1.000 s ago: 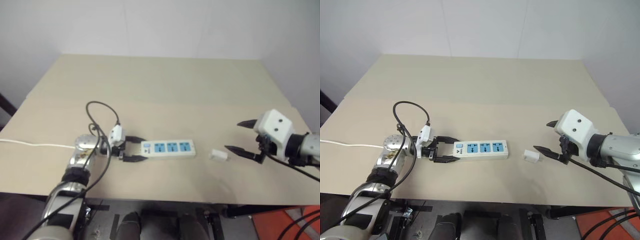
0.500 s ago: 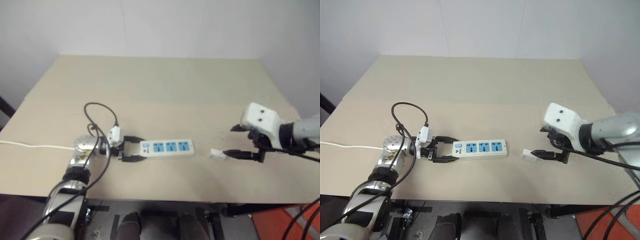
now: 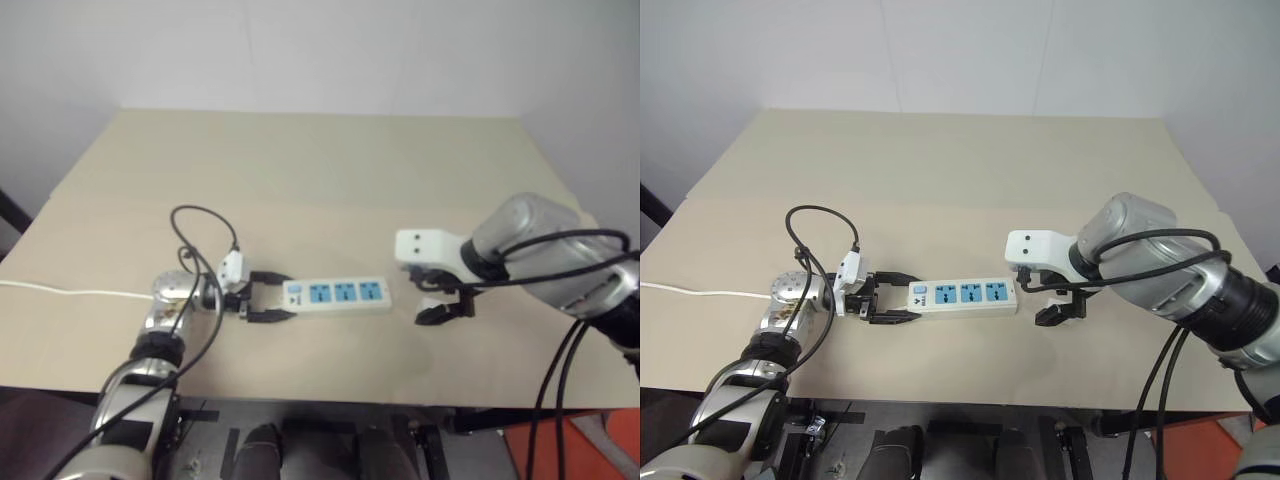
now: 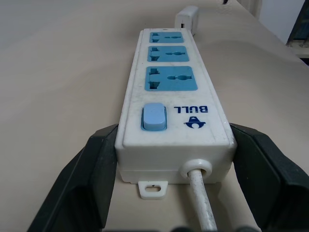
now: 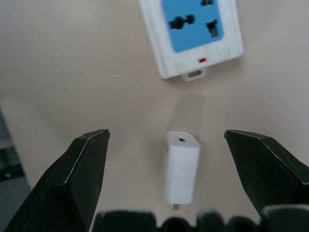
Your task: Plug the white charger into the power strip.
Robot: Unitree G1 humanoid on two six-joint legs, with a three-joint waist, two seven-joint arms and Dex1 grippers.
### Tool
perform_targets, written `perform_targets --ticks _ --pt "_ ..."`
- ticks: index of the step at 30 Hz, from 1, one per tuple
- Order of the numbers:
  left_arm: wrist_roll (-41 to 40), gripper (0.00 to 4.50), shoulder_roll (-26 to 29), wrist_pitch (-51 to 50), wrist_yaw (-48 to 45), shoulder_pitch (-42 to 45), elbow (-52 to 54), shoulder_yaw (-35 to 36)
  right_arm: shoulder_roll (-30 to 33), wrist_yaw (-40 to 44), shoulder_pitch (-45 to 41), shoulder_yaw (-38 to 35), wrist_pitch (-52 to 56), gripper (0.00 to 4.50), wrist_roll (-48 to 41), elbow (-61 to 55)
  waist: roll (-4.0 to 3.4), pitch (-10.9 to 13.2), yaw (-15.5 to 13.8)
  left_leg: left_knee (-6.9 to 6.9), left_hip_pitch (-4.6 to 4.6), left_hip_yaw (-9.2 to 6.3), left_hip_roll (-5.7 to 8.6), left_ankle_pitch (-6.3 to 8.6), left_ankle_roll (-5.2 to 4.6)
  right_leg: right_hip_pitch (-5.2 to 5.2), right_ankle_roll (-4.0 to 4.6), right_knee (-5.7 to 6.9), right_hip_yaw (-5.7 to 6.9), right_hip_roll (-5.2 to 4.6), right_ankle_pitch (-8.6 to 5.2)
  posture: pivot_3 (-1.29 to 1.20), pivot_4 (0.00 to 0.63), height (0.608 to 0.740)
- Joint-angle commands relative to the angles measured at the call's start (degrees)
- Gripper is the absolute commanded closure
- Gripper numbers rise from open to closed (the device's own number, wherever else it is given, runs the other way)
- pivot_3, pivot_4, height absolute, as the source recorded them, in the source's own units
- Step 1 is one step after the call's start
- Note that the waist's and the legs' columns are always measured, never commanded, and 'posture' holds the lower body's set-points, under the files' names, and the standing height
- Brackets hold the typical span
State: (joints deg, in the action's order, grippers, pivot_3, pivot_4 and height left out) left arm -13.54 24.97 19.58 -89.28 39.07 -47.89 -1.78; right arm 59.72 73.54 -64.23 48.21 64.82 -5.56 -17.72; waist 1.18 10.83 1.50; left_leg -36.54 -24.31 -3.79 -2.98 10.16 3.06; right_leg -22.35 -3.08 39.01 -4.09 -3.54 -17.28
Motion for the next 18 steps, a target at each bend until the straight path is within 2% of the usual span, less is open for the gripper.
perform_targets --ticks 1,18 --pt "0.81 1.28 0.98 0.29 -1.65 0.41 1.44 -1.16 -0.85 0.92 -1.78 1.44 -0.9 0.0 3.52 3.18 0.0 0.0 0.01 0.0 0.0 0.0 0.0 0.0 0.0 0.0 0.0 0.0 0.0 0.0 0.0 0.0 0.15 0.74" --pt "0.47 1.28 2.59 1.83 -3.22 1.4 1.57 -3.15 -5.76 3.84 -0.11 3.3 -2.95 0.0 9.12 13.02 -0.02 0.01 0.91 0.01 0.0 0.0 0.0 0.0 0.0 -0.02 0.0 0.03 0.0 0.0 0.0 0.0 0.15 0.74"
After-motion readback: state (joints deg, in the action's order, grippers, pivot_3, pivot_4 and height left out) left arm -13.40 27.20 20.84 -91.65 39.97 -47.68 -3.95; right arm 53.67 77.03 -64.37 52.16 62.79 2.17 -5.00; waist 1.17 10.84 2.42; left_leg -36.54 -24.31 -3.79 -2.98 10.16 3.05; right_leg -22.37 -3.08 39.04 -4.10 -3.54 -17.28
